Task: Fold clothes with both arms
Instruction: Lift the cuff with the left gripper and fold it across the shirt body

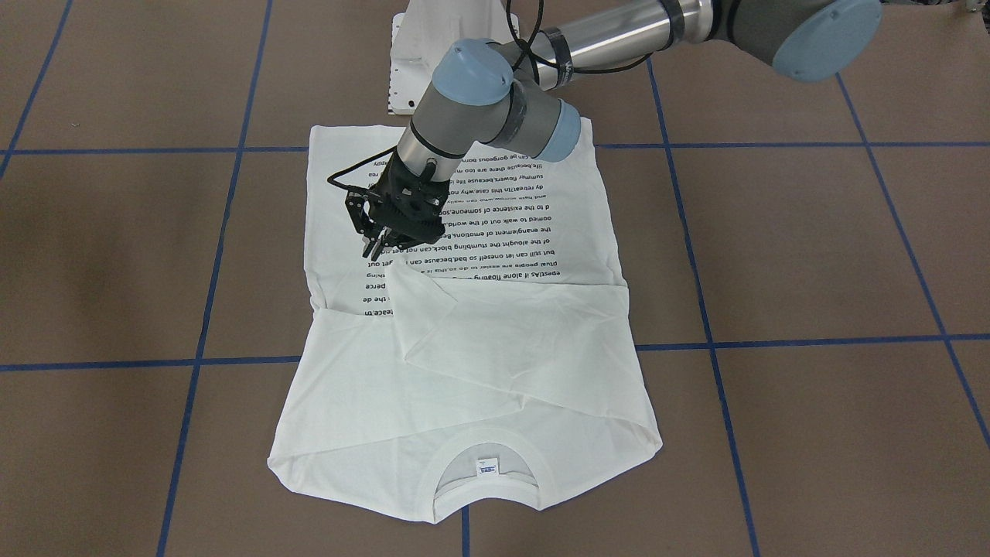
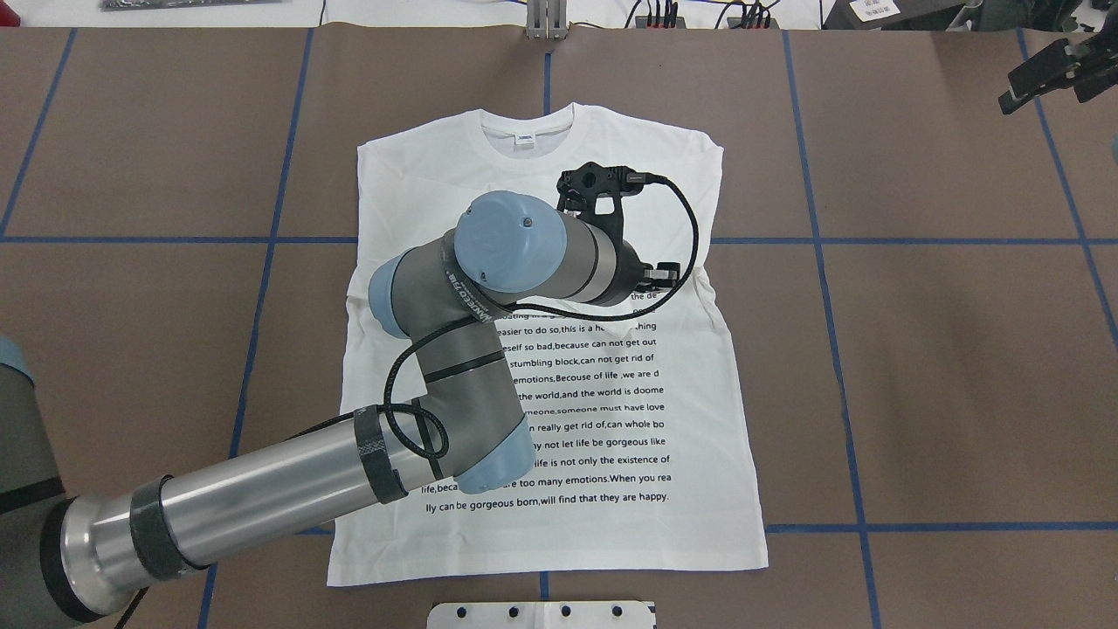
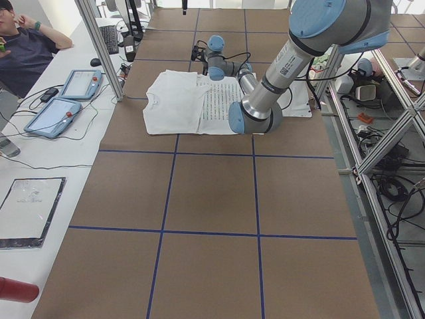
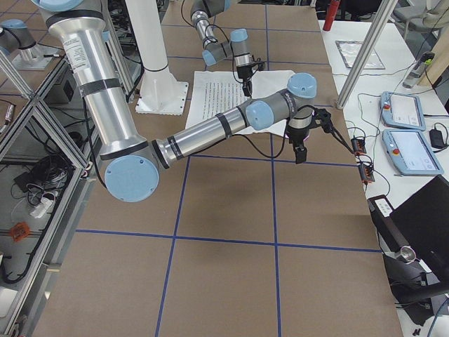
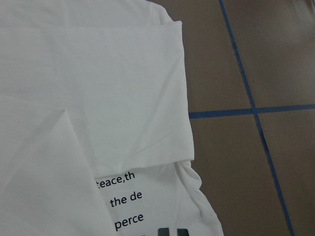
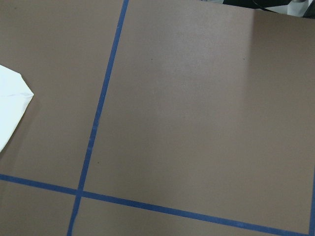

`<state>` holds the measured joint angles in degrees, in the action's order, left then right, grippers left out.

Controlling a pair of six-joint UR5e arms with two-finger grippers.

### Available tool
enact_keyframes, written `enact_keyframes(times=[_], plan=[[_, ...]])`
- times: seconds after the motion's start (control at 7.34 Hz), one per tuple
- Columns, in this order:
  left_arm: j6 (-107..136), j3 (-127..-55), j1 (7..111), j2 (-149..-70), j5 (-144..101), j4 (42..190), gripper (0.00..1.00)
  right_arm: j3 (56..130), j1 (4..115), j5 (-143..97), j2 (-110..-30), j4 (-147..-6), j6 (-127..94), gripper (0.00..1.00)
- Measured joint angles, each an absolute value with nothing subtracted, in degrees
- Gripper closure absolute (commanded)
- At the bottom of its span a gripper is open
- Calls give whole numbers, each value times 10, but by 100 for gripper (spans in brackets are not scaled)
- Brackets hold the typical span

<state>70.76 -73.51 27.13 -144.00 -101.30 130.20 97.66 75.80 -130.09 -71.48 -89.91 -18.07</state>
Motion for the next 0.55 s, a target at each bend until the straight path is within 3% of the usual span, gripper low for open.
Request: enact_keyframes(times=[0.27, 0.55], plan=[[680, -744, 280, -1438, -1019, 1286, 0, 977, 754, -1301, -710, -899, -188, 0], [607, -810, 323, -1401, -1056, 1203, 0, 978, 727, -1293, -690, -895, -221, 0]])
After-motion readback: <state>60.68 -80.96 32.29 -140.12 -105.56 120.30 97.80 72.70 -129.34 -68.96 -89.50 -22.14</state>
